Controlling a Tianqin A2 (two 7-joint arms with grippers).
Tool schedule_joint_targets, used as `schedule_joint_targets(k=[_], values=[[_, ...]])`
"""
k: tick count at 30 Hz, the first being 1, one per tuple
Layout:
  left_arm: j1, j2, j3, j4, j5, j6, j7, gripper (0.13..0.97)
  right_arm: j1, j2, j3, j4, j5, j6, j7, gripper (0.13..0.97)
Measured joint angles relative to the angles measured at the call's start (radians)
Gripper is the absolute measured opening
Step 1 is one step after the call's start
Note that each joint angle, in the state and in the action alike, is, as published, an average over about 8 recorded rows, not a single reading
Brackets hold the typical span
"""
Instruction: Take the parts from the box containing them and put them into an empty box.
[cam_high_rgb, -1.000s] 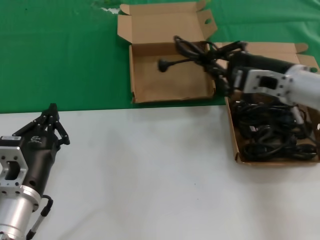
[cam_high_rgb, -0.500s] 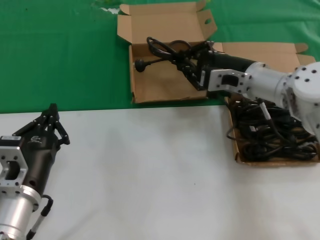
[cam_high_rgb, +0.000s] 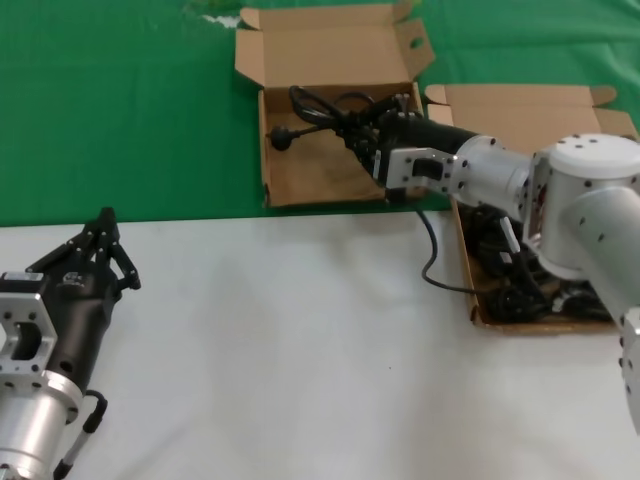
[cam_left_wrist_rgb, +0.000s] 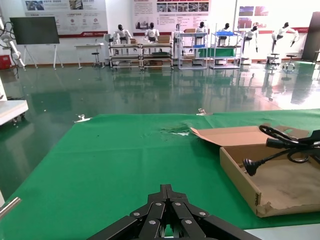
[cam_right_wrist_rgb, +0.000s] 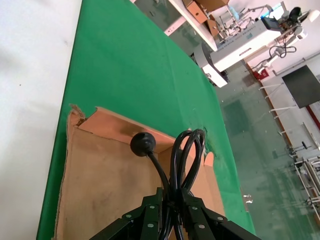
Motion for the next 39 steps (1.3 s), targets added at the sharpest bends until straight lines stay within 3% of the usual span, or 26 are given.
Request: schedule_joint_targets(k=[9, 28, 39], values=[[0.0, 0.0, 0.0, 0.0, 0.0, 0.0, 0.0, 0.139, 0.03, -0.028, 0.069, -0.114, 0.045, 0.033, -0.147, 0.203], [0.0, 0.0, 0.0, 0.0, 0.0, 0.0, 0.0, 0.139, 0.03, -0.019, 0.106, -0.133, 0.05, 0.045, -0.19, 0.318], [0.0, 0.0, 0.0, 0.0, 0.0, 0.0, 0.0, 0.139, 0.041, 0.012, 0.128, -0.106, 0.061, -0.008, -0.171, 0.53]])
